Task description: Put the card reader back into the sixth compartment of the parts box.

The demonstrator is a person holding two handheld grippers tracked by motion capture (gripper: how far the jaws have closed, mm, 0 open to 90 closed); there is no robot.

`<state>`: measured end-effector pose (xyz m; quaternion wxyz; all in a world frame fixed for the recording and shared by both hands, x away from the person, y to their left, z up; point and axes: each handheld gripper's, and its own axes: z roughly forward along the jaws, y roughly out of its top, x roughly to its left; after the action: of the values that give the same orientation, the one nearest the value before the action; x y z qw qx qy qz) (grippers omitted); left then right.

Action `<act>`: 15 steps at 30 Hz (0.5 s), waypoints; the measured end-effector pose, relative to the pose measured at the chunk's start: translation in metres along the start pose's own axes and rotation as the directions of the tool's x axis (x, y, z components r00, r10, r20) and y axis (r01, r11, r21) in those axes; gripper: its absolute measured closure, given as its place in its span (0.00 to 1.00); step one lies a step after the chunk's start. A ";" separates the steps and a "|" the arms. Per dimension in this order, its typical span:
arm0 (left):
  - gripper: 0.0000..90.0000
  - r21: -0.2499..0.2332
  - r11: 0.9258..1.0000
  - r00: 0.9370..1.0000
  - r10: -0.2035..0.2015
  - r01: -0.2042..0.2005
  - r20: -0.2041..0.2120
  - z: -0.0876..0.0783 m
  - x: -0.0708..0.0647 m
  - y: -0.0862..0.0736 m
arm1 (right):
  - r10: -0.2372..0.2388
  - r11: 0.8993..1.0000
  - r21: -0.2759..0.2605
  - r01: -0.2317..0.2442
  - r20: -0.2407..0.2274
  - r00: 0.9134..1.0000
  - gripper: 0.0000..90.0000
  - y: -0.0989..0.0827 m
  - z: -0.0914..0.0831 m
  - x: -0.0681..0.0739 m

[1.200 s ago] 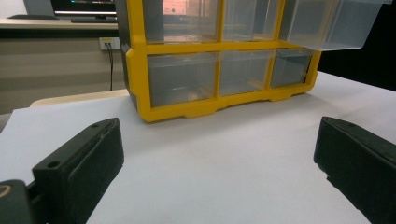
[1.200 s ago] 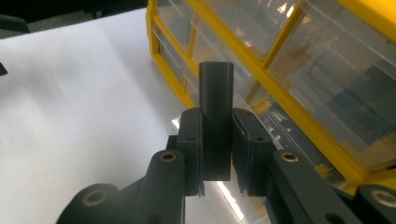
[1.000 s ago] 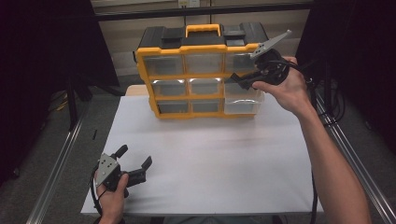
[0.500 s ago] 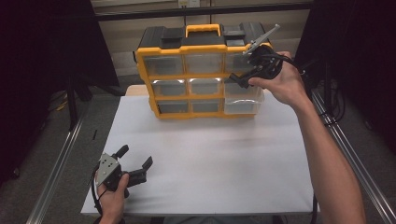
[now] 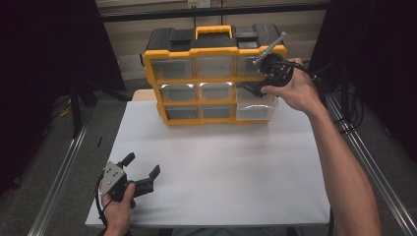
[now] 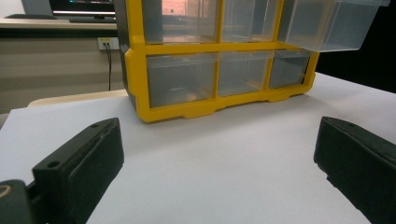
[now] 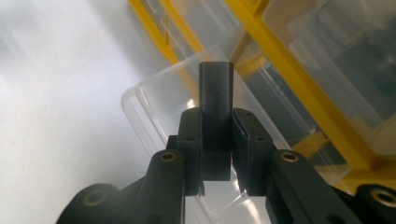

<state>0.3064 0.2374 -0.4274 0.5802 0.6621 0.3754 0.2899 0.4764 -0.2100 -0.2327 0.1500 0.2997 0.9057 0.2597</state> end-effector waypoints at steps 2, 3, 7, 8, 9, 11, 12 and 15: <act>0.02 0.001 1.000 1.000 -0.001 0.001 0.002 0.000 0.000 0.000 | 0.002 1.000 0.005 -0.002 0.005 1.000 0.82 -0.001 0.001 -0.001; 0.02 0.001 1.000 1.000 -0.008 0.008 0.002 0.001 0.000 0.000 | 0.005 1.000 0.008 -0.005 0.001 1.000 0.82 -0.002 0.002 -0.002; 0.02 -0.002 1.000 1.000 -0.011 0.011 0.002 0.001 -0.001 0.000 | 0.023 1.000 0.019 -0.023 0.008 1.000 0.82 -0.004 0.004 -0.006; 0.02 0.003 1.000 1.000 -0.007 0.007 0.004 0.001 -0.001 0.000 | 0.028 0.999 0.028 -0.028 0.011 1.000 0.82 -0.004 0.006 -0.008; 0.02 0.003 1.000 1.000 -0.007 0.007 0.004 0.001 -0.001 0.000 | 0.028 0.999 0.028 -0.028 0.011 1.000 0.82 -0.004 0.006 -0.008; 0.02 0.005 1.000 1.000 -0.003 0.003 0.004 0.000 0.000 0.000 | 0.035 0.999 0.039 -0.035 0.013 0.999 0.82 -0.005 0.009 -0.009; 0.02 0.003 1.000 1.000 -0.003 0.003 0.005 0.000 0.000 0.000 | 0.034 0.999 0.041 -0.034 0.012 0.999 0.82 -0.006 0.013 -0.009; 0.02 0.002 1.000 1.000 -0.004 0.004 0.005 0.000 0.000 0.000 | 0.038 0.998 0.054 -0.038 0.010 0.999 0.82 -0.008 0.017 -0.010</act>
<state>0.3067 0.2372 -0.4278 0.5812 0.6626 0.3755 0.2865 0.4876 -0.2153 -0.2507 0.1409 0.3219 0.9059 0.2364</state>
